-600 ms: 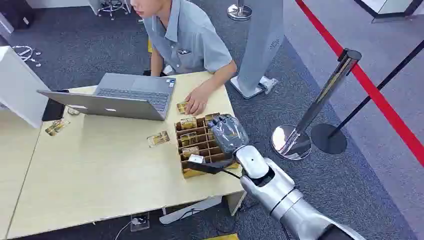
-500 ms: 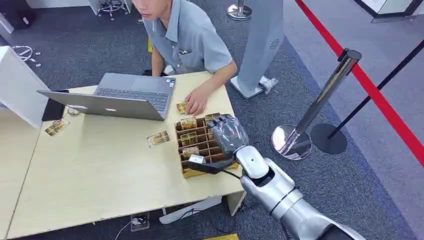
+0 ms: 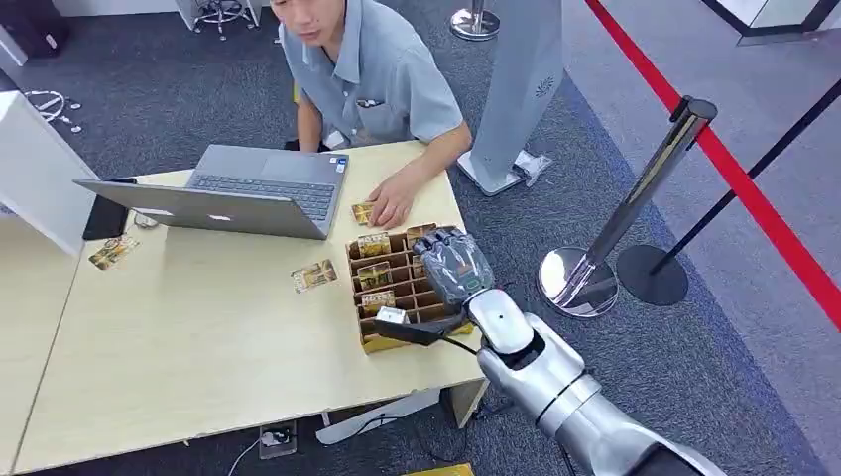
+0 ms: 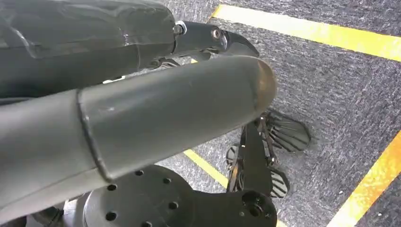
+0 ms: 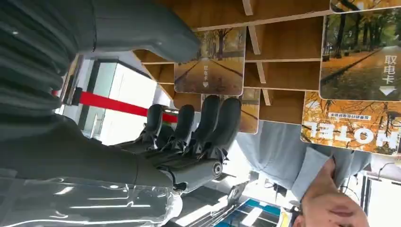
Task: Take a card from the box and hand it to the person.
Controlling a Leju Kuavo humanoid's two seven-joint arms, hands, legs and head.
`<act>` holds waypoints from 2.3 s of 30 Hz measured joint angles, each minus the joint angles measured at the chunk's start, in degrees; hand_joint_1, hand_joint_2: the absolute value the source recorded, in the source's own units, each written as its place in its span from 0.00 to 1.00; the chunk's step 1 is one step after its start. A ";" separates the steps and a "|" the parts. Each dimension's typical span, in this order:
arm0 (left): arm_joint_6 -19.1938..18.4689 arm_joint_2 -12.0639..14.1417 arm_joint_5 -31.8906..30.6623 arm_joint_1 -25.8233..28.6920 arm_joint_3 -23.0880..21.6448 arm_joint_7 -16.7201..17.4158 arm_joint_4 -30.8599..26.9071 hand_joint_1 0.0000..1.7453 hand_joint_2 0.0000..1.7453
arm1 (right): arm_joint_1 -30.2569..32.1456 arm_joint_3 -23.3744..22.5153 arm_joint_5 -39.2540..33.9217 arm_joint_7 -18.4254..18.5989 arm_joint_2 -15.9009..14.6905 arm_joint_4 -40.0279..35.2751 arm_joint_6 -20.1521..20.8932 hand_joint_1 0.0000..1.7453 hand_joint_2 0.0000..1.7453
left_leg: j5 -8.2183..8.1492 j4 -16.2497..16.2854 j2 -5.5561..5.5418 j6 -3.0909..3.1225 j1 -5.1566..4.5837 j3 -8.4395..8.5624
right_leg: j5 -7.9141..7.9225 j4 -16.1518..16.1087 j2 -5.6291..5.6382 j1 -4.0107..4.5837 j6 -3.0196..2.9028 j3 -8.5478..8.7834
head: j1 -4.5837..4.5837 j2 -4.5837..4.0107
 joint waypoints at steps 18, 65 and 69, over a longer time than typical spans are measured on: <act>0.20 0.00 0.00 0.00 0.00 0.00 0.00 0.00 0.00 | -0.30 0.00 0.07 0.39 0.00 2.45 -0.07 0.77 1.00 | 0.00 0.00 0.00 0.00 0.00 0.02 | 0.00 0.00 0.00 0.00 0.00 0.02 | 0.00 0.00; -1.40 0.76 -2.29 0.00 -0.20 -0.04 0.00 0.00 0.00 | -12.63 -8.53 -0.37 -3.17 -0.87 0.62 -12.59 1.00 1.00 | 0.02 0.02 0.00 0.00 0.00 0.03 | 0.01 0.04 0.01 0.00 0.00 0.03 | 0.02 0.00; -1.90 0.81 -2.99 0.00 -0.33 -0.04 0.00 0.00 0.00 | -18.09 -8.74 -2.17 -4.94 -0.90 4.20 -13.73 1.00 1.00 | 0.02 0.03 -0.02 0.00 0.00 -0.01 | 0.01 0.04 -0.03 -0.01 0.00 0.03 | 0.00 0.00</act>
